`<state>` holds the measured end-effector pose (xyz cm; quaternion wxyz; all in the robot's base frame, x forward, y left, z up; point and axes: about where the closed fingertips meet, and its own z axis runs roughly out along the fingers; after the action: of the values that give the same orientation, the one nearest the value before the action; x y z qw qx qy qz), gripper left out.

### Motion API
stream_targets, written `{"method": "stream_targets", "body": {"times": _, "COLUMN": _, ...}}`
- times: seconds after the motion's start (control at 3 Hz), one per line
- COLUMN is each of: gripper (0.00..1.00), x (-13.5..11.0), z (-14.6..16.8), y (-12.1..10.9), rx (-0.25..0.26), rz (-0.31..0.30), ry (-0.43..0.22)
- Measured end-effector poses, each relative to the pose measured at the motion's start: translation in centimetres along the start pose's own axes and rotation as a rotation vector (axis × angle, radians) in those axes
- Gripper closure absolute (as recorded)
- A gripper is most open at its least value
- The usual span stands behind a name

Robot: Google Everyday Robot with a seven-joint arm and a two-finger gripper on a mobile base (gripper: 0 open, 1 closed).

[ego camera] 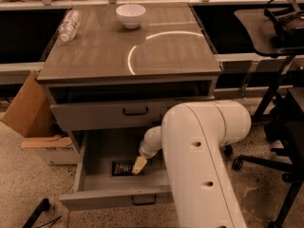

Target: Pick rxbar chocolate from middle drawer and place on counter

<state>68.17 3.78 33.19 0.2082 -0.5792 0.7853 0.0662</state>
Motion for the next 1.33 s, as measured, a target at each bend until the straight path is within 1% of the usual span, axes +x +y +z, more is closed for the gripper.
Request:
{"method": "stream_targets", "body": {"times": 1.0, "gripper": 0.0, "x": 0.0, "z": 0.0, "y": 0.0, "rx": 0.0, "rz": 0.0, "ry": 0.0}}
{"method": "stream_targets", "body": {"times": 1.33, "gripper": 0.18, "x": 0.0, "z": 0.0, "y": 0.0, "rx": 0.0, "rz": 0.0, "ry": 0.0}}
